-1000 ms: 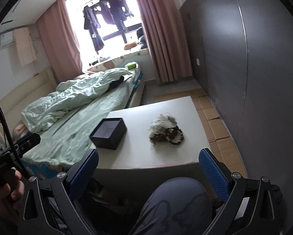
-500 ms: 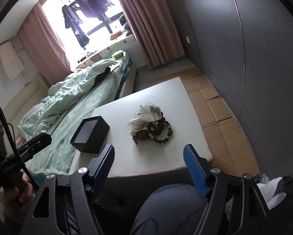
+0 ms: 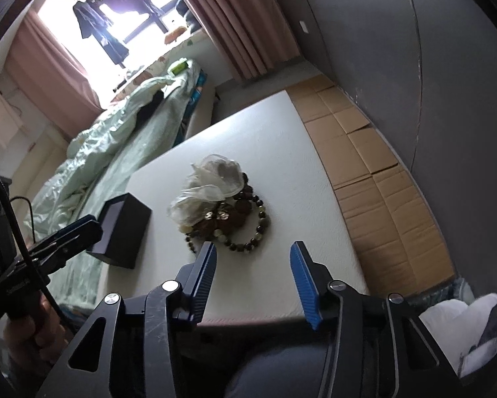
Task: Organize jewelry
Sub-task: 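Move the left tool toward the jewelry pile and open its fingers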
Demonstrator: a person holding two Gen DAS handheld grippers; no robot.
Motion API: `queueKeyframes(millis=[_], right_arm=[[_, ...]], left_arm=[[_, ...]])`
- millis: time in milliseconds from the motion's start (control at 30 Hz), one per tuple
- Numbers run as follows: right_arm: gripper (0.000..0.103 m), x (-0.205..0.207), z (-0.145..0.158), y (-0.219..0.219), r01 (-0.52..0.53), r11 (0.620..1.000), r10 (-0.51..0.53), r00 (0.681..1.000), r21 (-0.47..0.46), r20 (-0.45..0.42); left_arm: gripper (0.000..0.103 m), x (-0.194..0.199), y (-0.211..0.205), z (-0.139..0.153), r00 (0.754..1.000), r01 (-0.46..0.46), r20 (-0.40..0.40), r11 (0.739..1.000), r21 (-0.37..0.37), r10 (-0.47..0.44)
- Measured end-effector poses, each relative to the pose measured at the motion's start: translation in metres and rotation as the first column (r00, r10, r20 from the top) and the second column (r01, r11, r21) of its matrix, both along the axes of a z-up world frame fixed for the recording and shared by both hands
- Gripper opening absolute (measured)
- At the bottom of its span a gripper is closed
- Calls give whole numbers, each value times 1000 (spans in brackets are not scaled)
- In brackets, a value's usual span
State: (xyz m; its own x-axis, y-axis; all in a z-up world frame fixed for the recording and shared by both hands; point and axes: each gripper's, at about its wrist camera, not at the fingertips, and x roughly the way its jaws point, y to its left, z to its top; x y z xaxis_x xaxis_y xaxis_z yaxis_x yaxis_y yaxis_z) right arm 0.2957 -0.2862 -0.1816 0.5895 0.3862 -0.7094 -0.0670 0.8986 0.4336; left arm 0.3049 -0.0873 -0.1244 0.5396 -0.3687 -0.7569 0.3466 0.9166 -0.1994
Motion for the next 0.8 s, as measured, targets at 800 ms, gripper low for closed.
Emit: queueKeyframes(millis=[800], right_arm=[[41, 69, -30, 23, -167, 980, 156, 982, -106, -104]], left_arm=[[48, 53, -31, -29, 999, 21, -42, 1000, 18, -20]])
